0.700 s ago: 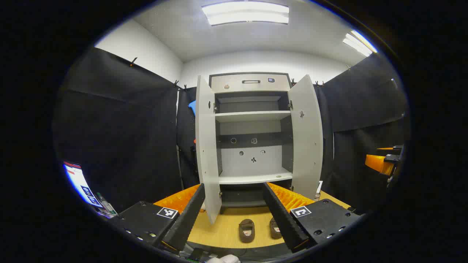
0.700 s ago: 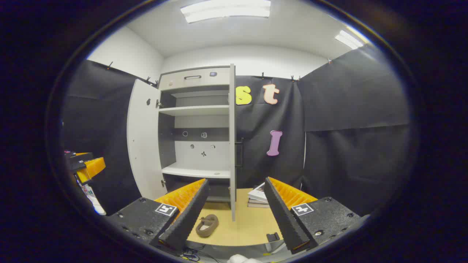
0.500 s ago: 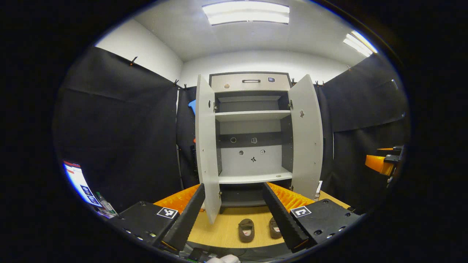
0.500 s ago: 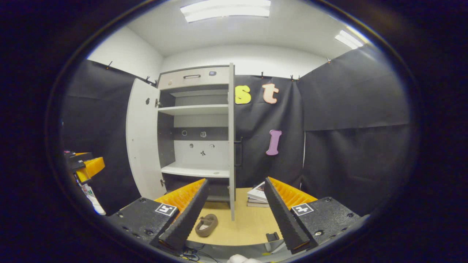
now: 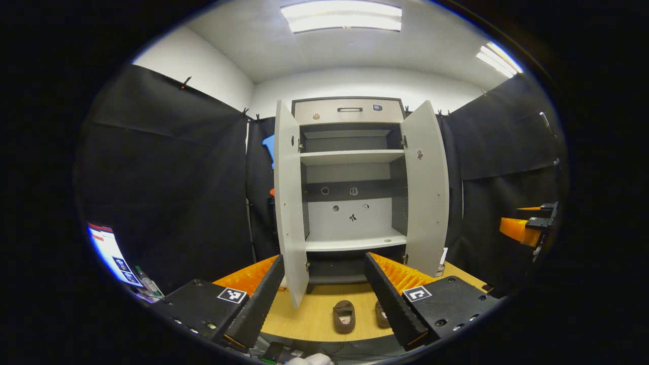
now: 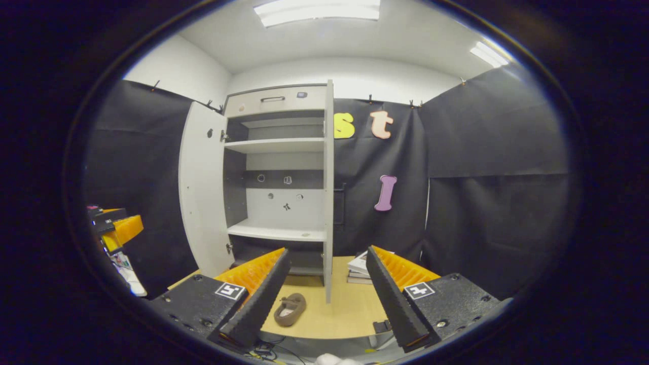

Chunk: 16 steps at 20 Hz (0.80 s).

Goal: Grab one shoe with the right hand and put it into the shoe cabinet, grab the other shoe with the left hand and put it into the shoe cabinet; then close the right door with the right hand and the left door with the left hand.

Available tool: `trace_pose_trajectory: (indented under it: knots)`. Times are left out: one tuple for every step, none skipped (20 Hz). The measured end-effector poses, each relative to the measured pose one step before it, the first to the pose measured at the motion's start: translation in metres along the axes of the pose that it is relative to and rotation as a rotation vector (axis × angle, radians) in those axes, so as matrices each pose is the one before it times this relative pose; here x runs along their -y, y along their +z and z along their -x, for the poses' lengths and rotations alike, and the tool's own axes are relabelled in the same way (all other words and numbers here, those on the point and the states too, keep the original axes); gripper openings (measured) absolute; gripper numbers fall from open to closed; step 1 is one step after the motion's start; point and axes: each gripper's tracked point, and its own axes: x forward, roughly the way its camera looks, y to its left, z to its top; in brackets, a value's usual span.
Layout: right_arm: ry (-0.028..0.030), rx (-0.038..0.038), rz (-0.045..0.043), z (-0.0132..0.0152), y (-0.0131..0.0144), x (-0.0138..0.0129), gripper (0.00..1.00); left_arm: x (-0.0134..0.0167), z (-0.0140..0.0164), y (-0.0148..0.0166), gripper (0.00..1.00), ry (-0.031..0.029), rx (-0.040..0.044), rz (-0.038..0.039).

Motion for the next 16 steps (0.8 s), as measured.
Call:
trace_pose_trajectory:
  knots:
    - [0.01413,-0.01489,0.00407,-0.00357,-0.00612,-0.00559,0.99,-0.00043,-0.00025,0.00042,0.96,0.00571,-0.00408,0.00206]
    - [0.01914,-0.02027,0.0038,-0.00534,-0.00834,-0.00667,0.99,0.00013,-0.00026,0.00066,0.95,0.00475,-0.00246,0.00052]
    - [0.01845,-0.02309,0.00484,-0.00798,-0.01039,-0.00743,0.99,-0.00002,-0.00003,0.00037,0.95,0.00324,0.00066,0.0]
    - [0.02056,-0.03096,0.00706,-0.00742,-0.01339,-0.00605,0.99,-0.00049,0.00051,0.00006,0.96,0.00414,-0.0008,-0.00176]
    - [0.01942,-0.03535,0.00506,-0.01098,-0.01497,-0.00768,0.99,-0.00005,-0.00029,0.00018,0.96,0.00393,-0.00085,-0.00155]
    - [0.01897,-0.03368,0.00071,-0.01116,-0.01592,-0.00763,0.99,-0.00028,0.00026,0.00017,0.96,0.00303,-0.00196,-0.00078]
    - [0.02586,-0.05117,-0.00283,-0.01492,-0.02116,-0.00883,0.99,-0.00041,-0.00037,-0.00029,0.96,0.00379,-0.00392,0.00018]
    - [0.02448,-0.05094,-0.00924,-0.01872,-0.02157,-0.00869,0.99,-0.0005,0.0001,0.00004,0.96,0.00495,-0.00309,-0.0012]
    - [0.02315,-0.05204,-0.01046,-0.01783,-0.02226,-0.00715,0.99,-0.00077,-0.00045,-0.00017,0.96,0.00696,-0.00357,-0.00296]
    - [0.02393,-0.05863,-0.01287,-0.01985,-0.02007,-0.00569,0.99,0.00037,-0.0001,0.00007,0.96,0.00466,-0.0042,-0.00297]
    - [0.02138,-0.03804,-0.00567,-0.02215,-0.01728,-0.00485,0.99,-0.00052,-0.00096,0.00012,0.96,0.00567,-0.00064,-0.002]
    - [0.00045,-0.04153,0.00675,-0.01926,-0.01632,0.00058,0.99,-0.00025,0.00006,-0.00043,0.96,0.00427,-0.00377,-0.00116]
    - [0.00421,-0.04651,0.00929,-0.01807,-0.0174,-0.0021,0.99,-0.0006,-0.00022,-0.00033,0.96,0.00579,-0.00624,0.00046]
    - [0.00903,-0.02817,-0.0033,-0.01972,-0.01227,-0.00514,0.98,-0.0004,0.00013,0.00032,0.96,0.00638,-0.00317,0.0]
    - [0.00534,-0.0351,-0.00862,-0.01979,-0.01041,-0.0015,0.98,-0.00104,-0.0006,-0.00041,0.96,0.00989,-0.00519,-0.00028]
    - [0.00401,-0.0296,-0.00711,-0.01707,-0.0094,-0.00245,0.96,-0.00046,-0.00049,-0.00107,0.96,0.00864,-0.00593,0.00096]
